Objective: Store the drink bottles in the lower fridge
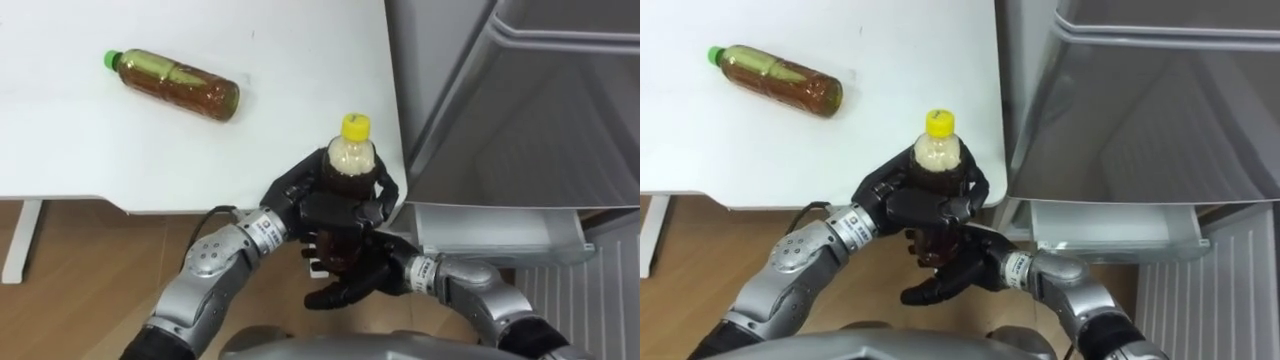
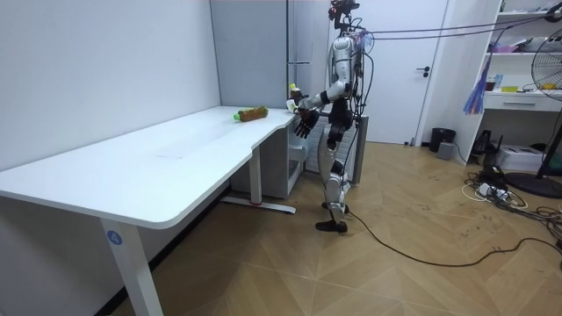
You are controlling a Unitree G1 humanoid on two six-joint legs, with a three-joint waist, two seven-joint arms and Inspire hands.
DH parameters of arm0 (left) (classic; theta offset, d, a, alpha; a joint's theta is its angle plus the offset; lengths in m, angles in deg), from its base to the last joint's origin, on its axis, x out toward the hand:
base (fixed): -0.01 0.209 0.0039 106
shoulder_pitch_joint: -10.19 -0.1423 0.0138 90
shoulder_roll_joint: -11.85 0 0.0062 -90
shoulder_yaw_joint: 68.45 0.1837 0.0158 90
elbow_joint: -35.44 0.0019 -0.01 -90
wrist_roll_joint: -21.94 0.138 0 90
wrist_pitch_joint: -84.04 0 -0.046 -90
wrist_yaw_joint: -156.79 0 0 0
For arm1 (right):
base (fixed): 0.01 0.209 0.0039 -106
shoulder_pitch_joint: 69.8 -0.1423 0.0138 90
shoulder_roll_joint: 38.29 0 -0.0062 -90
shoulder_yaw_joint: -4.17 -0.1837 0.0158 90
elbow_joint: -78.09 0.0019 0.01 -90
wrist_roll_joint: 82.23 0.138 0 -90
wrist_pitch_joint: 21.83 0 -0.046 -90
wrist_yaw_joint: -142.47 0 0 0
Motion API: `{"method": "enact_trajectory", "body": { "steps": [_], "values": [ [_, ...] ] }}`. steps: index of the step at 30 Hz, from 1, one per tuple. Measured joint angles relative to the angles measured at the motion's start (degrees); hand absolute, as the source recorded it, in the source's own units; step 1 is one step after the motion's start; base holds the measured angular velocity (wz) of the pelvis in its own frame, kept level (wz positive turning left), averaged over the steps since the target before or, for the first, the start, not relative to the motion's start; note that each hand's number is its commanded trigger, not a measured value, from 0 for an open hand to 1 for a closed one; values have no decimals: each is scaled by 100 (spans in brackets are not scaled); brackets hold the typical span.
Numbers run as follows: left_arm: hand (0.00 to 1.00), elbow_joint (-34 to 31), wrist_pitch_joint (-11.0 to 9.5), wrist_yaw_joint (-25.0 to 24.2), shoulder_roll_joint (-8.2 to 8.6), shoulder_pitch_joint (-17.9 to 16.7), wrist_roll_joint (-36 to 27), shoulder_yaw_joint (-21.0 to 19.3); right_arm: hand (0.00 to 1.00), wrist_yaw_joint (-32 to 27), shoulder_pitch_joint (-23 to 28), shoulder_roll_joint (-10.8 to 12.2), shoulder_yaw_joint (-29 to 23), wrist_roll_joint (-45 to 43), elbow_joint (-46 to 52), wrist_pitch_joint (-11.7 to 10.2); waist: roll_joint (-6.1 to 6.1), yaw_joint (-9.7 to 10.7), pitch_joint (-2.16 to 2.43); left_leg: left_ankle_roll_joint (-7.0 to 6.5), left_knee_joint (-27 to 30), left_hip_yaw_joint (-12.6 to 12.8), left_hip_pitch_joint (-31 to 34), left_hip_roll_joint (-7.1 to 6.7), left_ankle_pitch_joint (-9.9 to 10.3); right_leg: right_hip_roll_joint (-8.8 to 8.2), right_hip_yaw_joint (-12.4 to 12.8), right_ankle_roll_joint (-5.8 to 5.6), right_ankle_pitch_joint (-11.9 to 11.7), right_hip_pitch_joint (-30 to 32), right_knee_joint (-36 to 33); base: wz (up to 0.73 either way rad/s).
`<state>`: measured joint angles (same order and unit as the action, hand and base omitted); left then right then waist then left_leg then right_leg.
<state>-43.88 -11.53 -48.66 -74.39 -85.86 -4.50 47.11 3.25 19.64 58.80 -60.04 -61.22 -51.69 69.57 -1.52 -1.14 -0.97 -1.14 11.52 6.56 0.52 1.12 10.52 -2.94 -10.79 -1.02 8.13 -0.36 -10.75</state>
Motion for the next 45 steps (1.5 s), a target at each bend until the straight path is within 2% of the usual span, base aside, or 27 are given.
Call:
{"method": "enact_trajectory", "body": {
  "steps": [4, 9, 18, 21, 25, 27, 40, 41, 42, 43, 45],
  "values": [
    [100, 21, -104, -44, 23, 0, 242, 41, 0, 1, 133, -13, 0, 417, 0, 2, 24, -70, -11, 2, -16, 11, 36, 4, 1, 5, -20, 2, -1, 30, 1, -1],
    [100, 16, -200, -159, 9, 0, 476, 46, 0, 64, 184, -34, -1, 642, 0, 3, 25, -89, 8, 2, -8, 34, 88, -3, 0, 5, -20, 4, -2, 108, -9, -1],
    [100, 47, -217, -176, 2, 14, 697, 59, 0, 70, 190, -111, 45, 849, 1, 4, 14, -77, 20, 3, -15, 60, 92, -4, 1, 7, -34, 3, -2, 92, -8, 0],
    [100, 79, -229, -185, 0, -3, 732, 63, 0, 91, 193, -153, 47, 850, 3, 4, 31, -81, 42, 2, -14, 69, 91, -7, 1, 7, -26, 4, -2, 96, -8, 0],
    [100, 86, -266, -235, -91, 5, 748, 130, 0, 265, 199, -241, 51, 941, 5, 1, 44, -78, 59, 3, -13, 83, 83, -7, 1, 8, -32, 4, -2, 100, -12, 0],
    [100, 90, -325, -239, -124, 4, 866, 156, 0, 318, 198, -266, 52, 1083, 6, -2, 43, -82, 59, 3, -13, 92, 78, 0, 1, 8, -32, 4, -2, 99, -12, 0],
    [100, 118, -385, -365, -210, 5, 867, 166, 0, 451, 200, -312, 65, 1271, 6, -2, -1, -74, 31, 3, -18, 107, 79, 11, 1, 6, -34, 4, -3, 102, -13, 0],
    [100, 131, -404, -373, -210, 6, 866, 167, 20, 451, 198, -304, 65, 1276, 6, -2, -4, -74, 29, 3, -17, 108, 77, 8, 1, 6, -35, 4, -2, 102, -16, 0],
    [100, 152, -435, -379, -210, 6, 865, 168, 80, 450, 198, -306, 65, 1281, 6, -2, -7, -74, 27, 3, -17, 108, 77, 7, 1, 6, -35, 4, -2, 102, -17, 0],
    [100, 163, -450, -383, -210, 6, 863, 169, 100, 450, 199, -308, 65, 1281, 6, -2, -9, -74, 25, 3, -17, 108, 78, 7, 1, 6, -36, 4, -2, 102, -17, 0],
    [100, 178, -476, -392, -210, 6, 861, 173, 100, 450, 199, -307, 66, 1293, 6, -2, -13, -73, 22, 3, -17, 107, 77, 2, 1, 6, -35, 4, -2, 99, -17, 0]
  ]
}}
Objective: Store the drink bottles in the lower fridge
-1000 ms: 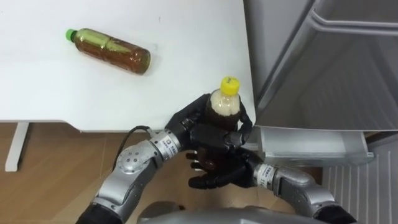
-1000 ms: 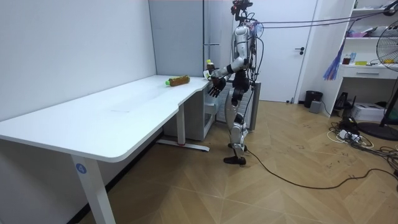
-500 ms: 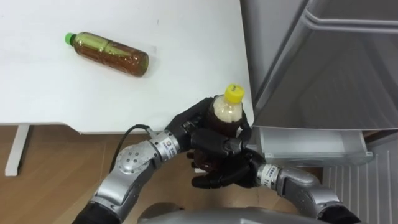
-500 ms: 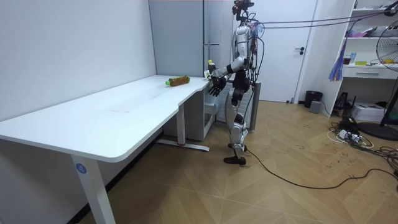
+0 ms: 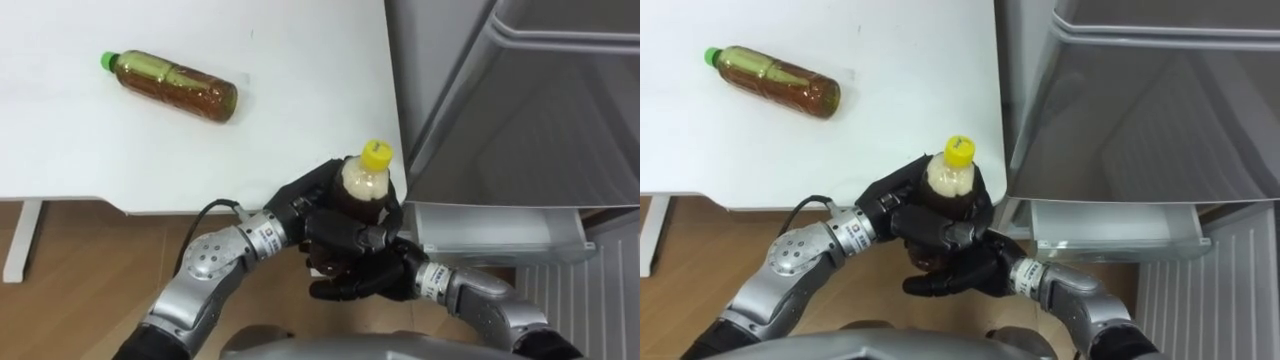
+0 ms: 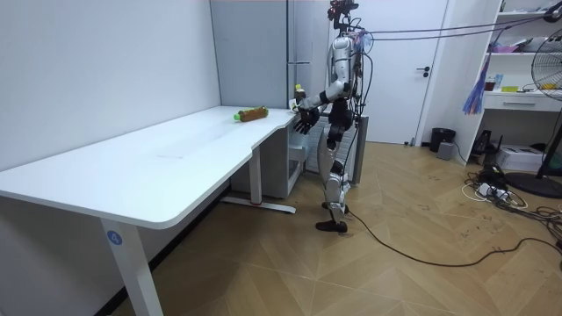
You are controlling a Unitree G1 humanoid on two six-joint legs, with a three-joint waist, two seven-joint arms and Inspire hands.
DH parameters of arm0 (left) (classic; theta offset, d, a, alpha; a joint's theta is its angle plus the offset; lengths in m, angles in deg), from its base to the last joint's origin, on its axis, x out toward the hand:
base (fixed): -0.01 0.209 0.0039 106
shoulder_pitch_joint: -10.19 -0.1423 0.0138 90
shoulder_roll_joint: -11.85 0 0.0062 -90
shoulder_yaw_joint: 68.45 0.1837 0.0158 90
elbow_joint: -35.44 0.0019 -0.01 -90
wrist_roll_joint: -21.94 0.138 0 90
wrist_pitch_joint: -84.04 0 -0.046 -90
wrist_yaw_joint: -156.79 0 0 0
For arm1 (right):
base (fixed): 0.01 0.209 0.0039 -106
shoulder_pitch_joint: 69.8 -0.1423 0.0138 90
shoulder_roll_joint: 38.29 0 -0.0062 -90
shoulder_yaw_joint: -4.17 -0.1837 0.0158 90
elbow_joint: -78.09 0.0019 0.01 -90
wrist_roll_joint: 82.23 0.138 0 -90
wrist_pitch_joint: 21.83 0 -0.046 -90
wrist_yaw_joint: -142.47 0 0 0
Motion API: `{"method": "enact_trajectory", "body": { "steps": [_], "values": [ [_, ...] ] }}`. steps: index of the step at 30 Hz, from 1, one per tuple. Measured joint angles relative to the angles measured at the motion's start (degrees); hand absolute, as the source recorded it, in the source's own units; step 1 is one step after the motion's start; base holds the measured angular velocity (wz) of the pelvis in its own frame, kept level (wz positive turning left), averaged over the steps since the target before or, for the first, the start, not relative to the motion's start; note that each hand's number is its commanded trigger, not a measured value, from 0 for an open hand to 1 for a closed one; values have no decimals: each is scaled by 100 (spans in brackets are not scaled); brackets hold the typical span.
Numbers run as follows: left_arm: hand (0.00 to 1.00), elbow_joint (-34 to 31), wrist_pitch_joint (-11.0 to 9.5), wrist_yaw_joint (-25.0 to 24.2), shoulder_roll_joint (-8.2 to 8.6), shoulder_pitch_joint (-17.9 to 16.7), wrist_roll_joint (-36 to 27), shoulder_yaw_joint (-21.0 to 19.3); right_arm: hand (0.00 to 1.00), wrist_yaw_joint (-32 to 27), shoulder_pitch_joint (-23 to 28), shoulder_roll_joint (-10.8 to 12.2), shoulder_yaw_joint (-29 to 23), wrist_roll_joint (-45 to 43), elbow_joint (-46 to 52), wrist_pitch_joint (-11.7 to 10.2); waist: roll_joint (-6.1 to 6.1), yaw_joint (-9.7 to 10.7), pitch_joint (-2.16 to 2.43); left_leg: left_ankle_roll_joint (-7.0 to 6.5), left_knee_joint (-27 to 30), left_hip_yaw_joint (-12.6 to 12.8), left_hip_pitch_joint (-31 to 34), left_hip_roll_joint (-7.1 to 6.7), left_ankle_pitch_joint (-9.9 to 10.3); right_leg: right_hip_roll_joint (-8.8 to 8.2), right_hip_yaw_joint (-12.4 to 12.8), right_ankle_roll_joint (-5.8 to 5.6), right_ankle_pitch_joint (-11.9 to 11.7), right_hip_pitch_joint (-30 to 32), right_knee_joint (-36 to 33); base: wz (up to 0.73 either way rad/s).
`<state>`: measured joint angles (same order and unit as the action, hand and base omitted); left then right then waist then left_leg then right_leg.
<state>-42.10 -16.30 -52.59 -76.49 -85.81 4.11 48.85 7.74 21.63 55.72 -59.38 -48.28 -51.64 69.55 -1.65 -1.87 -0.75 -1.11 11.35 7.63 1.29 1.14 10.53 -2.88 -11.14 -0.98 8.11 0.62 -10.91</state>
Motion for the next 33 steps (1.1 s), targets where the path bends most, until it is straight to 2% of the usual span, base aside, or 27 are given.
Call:
{"method": "enact_trajectory", "body": {
  "steps": [9, 18, 23, 24, 26, 27, 33],
  "values": [
    [100, 2, -23, -99, 19, -1, -5, 91, 100, -40, 3, -1, 32, 2, 0, 2, 34, -17, -11, 1, 1, 6, 1, -2, 2, 1, 11, 0, 0, 11, 0, 0],
    [100, 31, -20, -157, 37, -16, -15, 110, 100, -37, 4, -21, 117, 2, 0, 72, 148, -18, 12, 2, -61, 36, -88, -2, 1, 2, 9, 0, 0, -4, -2, -2],
    [100, 73, -20, -149, 51, -8, -75, 103, 100, -64, 5, -23, 143, 0, 0, 73, 150, -19, 10, 2, -81, 94, -94, -4, 2, -1, 16, 0, 0, -10, -7, -3],
    [74, 77, -21, -150, 50, -7, -74, 101, 100, -68, 5, -21, 145, 0, 0, 74, 151, -20, 10, 2, -91, 96, -94, -4, 2, -1, 16, 0, 0, -10, -7, 0],
    [6, 79, -22, -150, 49, -6, -74, 99, 100, -72, 4, -18, 151, 1, 0, 73, 150, -36, 9, 2, -98, 96, -93, -1, 2, -1, 13, 0, 0, -8, -7, 0],
    [0, 79, -22, -150, 49, -5, -74, 100, 100, -74, 4, -20, 153, 1, 0, 73, 150, -22, 9, 2, -97, 96, -92, -2, 1, -1, 12, 0, 0, -7, -7, 0],
    [0, 80, -23, -122, 67, -2, -71, 96, 100, -147, 14, -23, 164, -2, 0, 113, 145, -22, 1, 2, -97, 96, -86, -5, 1, -1, 12, 0, 0, -4, -6, 0]
  ]
}}
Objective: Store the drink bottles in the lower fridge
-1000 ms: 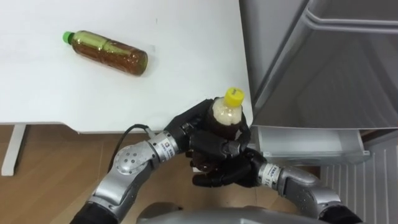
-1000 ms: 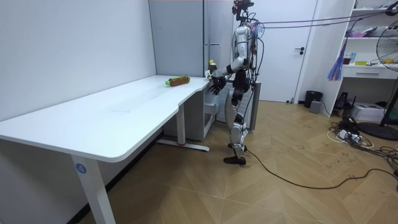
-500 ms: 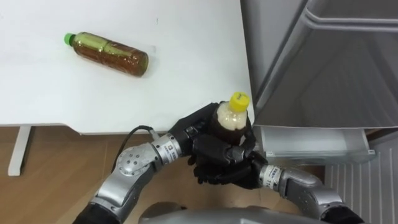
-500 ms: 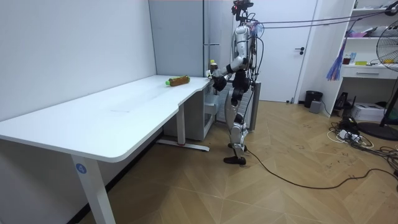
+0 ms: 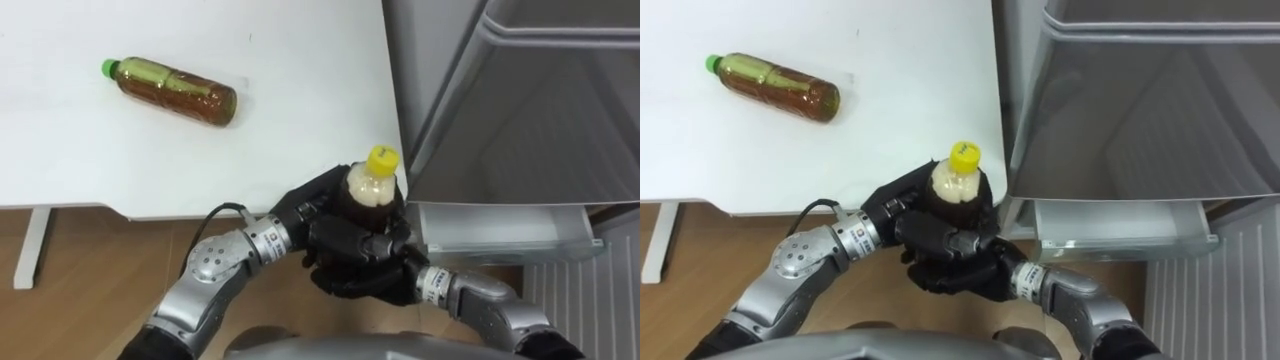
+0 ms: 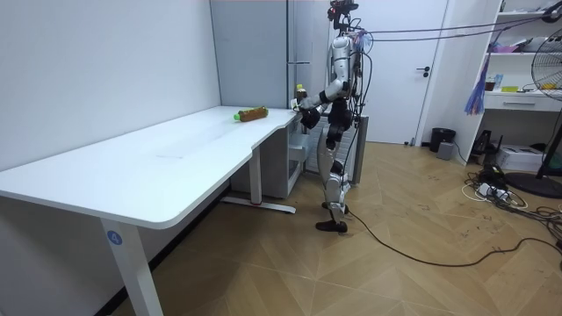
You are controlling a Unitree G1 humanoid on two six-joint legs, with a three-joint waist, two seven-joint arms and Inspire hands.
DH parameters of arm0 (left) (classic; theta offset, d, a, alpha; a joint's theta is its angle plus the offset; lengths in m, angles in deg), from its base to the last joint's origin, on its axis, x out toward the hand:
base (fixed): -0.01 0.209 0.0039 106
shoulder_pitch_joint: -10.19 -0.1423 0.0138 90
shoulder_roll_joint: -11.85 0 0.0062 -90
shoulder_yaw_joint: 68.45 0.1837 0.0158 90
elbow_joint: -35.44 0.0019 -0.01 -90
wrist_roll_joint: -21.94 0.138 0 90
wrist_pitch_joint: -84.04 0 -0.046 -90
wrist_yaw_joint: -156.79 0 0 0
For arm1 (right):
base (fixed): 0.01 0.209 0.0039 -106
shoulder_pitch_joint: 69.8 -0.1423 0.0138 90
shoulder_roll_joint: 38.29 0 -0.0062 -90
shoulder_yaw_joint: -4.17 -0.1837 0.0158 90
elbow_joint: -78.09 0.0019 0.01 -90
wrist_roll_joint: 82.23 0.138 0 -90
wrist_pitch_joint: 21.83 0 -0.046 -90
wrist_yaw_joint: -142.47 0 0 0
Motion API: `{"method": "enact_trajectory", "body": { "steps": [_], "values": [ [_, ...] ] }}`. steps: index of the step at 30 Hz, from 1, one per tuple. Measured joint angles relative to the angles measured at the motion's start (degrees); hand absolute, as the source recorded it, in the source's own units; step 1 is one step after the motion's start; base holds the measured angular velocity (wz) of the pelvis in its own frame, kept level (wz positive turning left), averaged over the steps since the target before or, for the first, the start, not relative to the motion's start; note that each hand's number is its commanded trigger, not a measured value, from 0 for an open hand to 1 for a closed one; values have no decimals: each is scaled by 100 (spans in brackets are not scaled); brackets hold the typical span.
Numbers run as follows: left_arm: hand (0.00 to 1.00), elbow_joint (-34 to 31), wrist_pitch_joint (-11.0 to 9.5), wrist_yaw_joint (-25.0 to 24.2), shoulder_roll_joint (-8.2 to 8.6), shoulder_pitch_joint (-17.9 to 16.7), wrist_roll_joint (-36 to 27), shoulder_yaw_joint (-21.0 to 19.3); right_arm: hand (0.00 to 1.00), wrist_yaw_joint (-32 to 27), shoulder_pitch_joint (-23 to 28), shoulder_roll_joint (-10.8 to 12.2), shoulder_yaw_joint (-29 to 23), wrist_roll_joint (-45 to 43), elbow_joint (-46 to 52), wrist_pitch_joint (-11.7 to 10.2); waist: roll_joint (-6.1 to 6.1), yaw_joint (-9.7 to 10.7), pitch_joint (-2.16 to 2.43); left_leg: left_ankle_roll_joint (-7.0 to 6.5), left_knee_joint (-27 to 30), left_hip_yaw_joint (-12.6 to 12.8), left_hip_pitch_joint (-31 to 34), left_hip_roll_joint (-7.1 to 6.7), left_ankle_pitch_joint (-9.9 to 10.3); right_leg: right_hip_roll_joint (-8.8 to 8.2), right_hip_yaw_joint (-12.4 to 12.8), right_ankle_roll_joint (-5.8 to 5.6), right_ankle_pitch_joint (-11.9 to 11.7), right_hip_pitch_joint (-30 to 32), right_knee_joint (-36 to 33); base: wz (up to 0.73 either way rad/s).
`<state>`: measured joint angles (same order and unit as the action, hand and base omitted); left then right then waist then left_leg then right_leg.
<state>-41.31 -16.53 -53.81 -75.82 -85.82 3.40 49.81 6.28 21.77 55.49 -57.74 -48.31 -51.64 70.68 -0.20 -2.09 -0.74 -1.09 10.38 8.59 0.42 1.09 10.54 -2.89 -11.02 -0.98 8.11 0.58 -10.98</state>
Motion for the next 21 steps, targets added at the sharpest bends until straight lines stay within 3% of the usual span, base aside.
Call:
{"method": "enact_trajectory", "body": {
  "steps": [13, 21],
  "values": [
    [0, -75, -37, -16, -2, 24, 64, -69, 100, -3, 7, 6, -15, 4, 0, 18, -95, 5, -34, 0, 40, 0, 16, -1, 0, 1, -5, 0, 0, 13, 5, 0],
    [0, -271, 64, 44, 4, -7, 60, -119, 100, -3, 20, -2, -18, 31, 182, 25, -119, 8, -21, -1, 92, 4, 100, 11, 1, -8, -13, 3, -2, 152, -82, -1]
  ]
}}
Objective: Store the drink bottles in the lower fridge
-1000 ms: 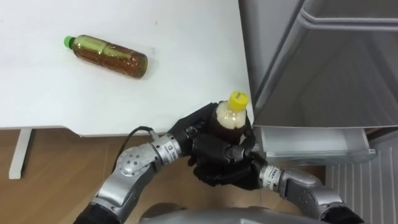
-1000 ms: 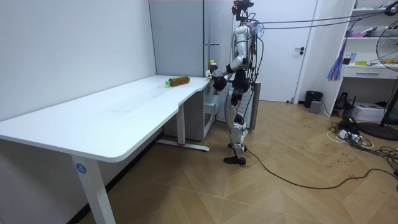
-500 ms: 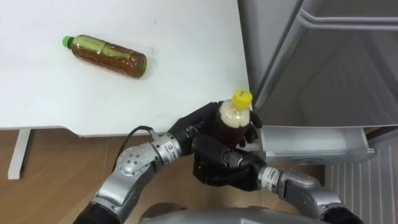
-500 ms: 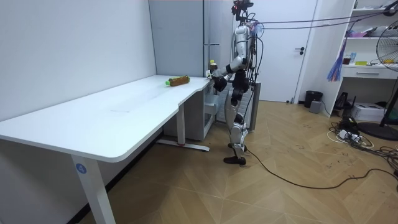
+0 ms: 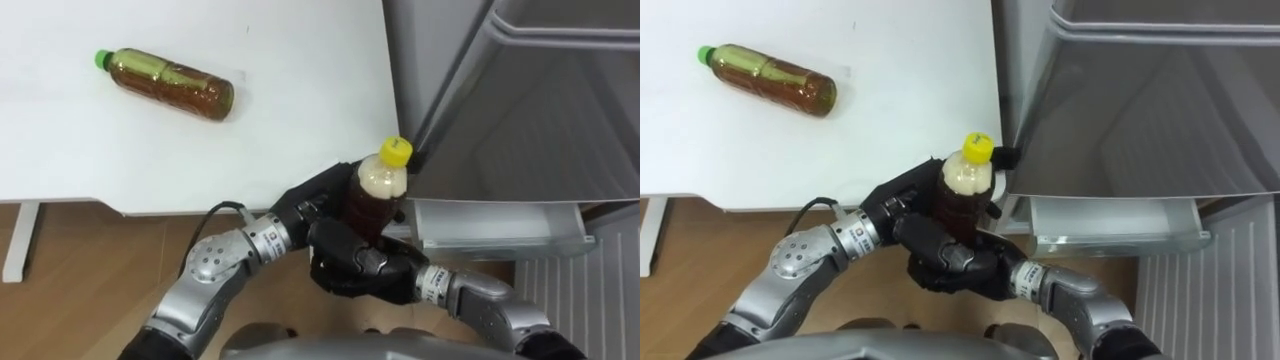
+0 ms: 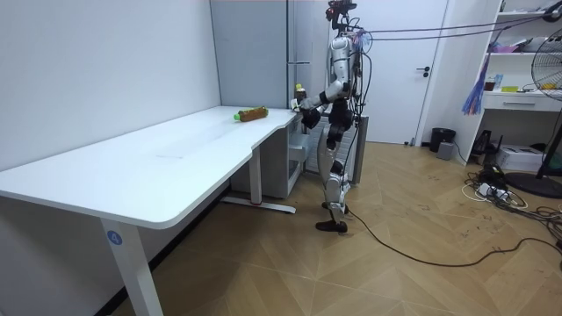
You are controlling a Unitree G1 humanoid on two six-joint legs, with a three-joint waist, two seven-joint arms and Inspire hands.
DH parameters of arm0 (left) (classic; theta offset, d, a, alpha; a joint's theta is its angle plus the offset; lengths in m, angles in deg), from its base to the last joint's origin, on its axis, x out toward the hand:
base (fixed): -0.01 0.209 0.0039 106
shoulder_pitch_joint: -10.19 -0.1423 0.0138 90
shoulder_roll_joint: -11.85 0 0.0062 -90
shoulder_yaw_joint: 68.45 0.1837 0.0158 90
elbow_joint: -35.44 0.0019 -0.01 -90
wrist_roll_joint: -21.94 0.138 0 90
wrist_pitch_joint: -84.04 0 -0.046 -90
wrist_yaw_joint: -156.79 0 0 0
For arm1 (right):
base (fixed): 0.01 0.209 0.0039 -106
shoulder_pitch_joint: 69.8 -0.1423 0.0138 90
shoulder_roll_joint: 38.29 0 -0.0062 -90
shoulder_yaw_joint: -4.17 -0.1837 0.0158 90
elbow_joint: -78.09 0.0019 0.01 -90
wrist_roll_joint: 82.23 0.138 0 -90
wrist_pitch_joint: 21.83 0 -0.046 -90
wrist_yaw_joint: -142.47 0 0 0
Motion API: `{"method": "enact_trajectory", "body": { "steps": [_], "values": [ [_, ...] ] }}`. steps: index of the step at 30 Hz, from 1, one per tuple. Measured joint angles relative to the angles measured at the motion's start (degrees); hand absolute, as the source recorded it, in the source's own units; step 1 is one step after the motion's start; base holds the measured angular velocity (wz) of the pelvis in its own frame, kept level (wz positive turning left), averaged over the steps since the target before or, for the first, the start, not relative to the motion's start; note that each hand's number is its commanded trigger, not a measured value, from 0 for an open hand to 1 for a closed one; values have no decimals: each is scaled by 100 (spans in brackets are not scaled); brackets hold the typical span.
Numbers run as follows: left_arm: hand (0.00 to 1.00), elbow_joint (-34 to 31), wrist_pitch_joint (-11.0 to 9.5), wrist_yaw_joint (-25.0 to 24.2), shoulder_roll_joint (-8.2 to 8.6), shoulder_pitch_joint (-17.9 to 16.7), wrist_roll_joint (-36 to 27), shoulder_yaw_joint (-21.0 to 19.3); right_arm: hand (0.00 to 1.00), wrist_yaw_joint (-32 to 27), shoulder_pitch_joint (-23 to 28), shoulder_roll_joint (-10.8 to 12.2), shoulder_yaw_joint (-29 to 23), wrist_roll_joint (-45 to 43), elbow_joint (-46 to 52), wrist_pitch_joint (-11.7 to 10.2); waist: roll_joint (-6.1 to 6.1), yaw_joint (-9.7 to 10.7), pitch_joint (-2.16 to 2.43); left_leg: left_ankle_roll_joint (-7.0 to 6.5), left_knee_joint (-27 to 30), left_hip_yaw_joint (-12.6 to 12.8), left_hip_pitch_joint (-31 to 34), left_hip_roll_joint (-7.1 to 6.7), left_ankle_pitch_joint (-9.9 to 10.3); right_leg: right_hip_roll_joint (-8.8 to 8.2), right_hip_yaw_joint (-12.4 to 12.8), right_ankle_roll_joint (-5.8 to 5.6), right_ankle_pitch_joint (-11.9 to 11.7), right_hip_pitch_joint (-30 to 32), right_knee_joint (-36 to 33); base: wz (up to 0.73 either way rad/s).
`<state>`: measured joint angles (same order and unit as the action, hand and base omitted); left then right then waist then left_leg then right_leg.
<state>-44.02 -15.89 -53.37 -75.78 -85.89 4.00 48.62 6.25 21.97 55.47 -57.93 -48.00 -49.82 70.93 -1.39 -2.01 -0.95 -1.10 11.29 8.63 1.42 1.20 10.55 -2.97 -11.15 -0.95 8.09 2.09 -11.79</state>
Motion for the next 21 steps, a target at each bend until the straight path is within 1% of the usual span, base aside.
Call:
{"method": "enact_trajectory", "body": {
  "steps": [4, 7, 10, 12, 13, 14, 15, 17, 18, 21],
  "values": [
    [0, -26, 13, 50, 2, 1, 6, 0, 100, 2, 0, 34, -2, 4, 1, -1, 22, 5, 2, 0, 4, 3, 0, 8, 0, -1, 5, 10, -6, 3, 1, -1],
    [0, -73, 37, 94, 14, 4, 6, 0, 100, 9, 0, 38, -2, 7, 1, -6, 63, 28, -4, -1, 5, 0, 4, 9, -1, -4, 4, 13, -9, 2, 4, 0],
    [0, -256, 109, 258, -53, 9, 80, -4, 100, 6, 0, 24, -1, 48, 1, -17, 91, 25, 3, -1, -3, 1, -1, 14, -1, -4, 6, 13, -9, 2, 4, 0],
    [0, -403, 139, 381, -109, 9, 81, -17, 100, 4, 5, 6, -2, 223, 1, -24, 101, 27, -2, -1, -11, 2, 1, 13, -1, -3, 14, 13, -9, 6, 10, 0],
    [0, -596, 214, 449, -167, 9, 81, -56, 100, 2, 7, -6, -7, 289, 1, -27, 102, 38, -2, -1, -11, 3, 2, 13, -1, 0, 18, 13, -9, 6, 10, 0],
    [0, -838, 268, 510, -194, 9, 83, -134, 100, 1, 15, -19, -9, 345, 1, -28, 102, 41, -2, -1, -14, 2, 2, 13, 0, 2, 19, 13, -9, 6, 12, 0],
    [0, -960, 268, 553, -184, 10, 83, -203, 100, 1, 23, -21, -15, 357, 0, -29, 102, 38, -2, -1, -17, 3, 1, 13, 0, 2, 21, 13, -9, 6, 13, 0],
    [0, -1361, 237, 711, -107, 74, 76, -565, 100, 2, 77, -18, -58, 355, -10, -29, 105, 41, -3, -1, -36, 4, -15, 10, -1, 3, 21, 13, -9, 2, 14, 0],
    [0, -1442, 226, 789, -77, 145, 70, -692, 100, 1, 113, -17, -93, 353, -31, -29, 106, 49, -4, -1, -37, 4, -26, 8, -1, 0, 5, 13, -9, -12, 18, 0],
    [0, -1657, 230, 970, -81, 170, 71, -817, 100, -12, 244, 9, -293, 362, -36, -29, 105, 52, -4, -1, -38, 2, -40, 7, -1, -2, 0, 13, -8, -23, 17, 0]
  ]
}}
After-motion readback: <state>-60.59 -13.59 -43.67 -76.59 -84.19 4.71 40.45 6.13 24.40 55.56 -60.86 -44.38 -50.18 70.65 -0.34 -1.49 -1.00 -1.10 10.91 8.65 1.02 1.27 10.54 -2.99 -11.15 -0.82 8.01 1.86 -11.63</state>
